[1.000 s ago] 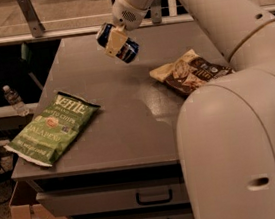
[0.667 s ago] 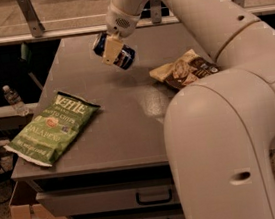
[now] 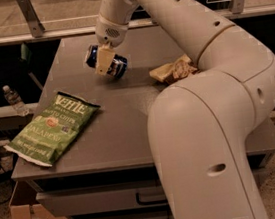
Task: Knock pepsi can over
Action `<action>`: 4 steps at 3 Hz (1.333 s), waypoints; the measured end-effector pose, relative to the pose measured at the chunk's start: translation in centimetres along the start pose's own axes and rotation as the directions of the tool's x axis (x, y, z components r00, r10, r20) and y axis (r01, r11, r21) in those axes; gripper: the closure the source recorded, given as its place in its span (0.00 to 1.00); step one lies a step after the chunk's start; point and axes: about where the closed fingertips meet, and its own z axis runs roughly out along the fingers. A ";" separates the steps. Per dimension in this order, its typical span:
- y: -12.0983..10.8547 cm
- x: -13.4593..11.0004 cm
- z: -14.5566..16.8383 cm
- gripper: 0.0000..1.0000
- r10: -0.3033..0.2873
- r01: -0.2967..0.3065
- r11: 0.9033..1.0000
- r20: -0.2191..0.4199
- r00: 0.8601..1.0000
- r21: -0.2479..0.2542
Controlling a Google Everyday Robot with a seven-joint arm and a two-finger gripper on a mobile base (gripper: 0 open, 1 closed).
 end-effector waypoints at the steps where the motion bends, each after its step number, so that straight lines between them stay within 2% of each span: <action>1: 0.1 -0.5 0.9 0.13 -0.019 0.019 1.000 -0.006 1.000 -0.020; 2: 0.2 -0.7 1.3 0.00 -0.031 0.030 0.999 -0.004 1.000 -0.030; 4: 0.1 -0.6 1.0 0.00 -0.026 0.027 0.999 0.027 0.999 -0.033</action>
Offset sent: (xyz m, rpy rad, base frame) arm -0.0062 0.0090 -0.0037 -0.0138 0.0261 0.0629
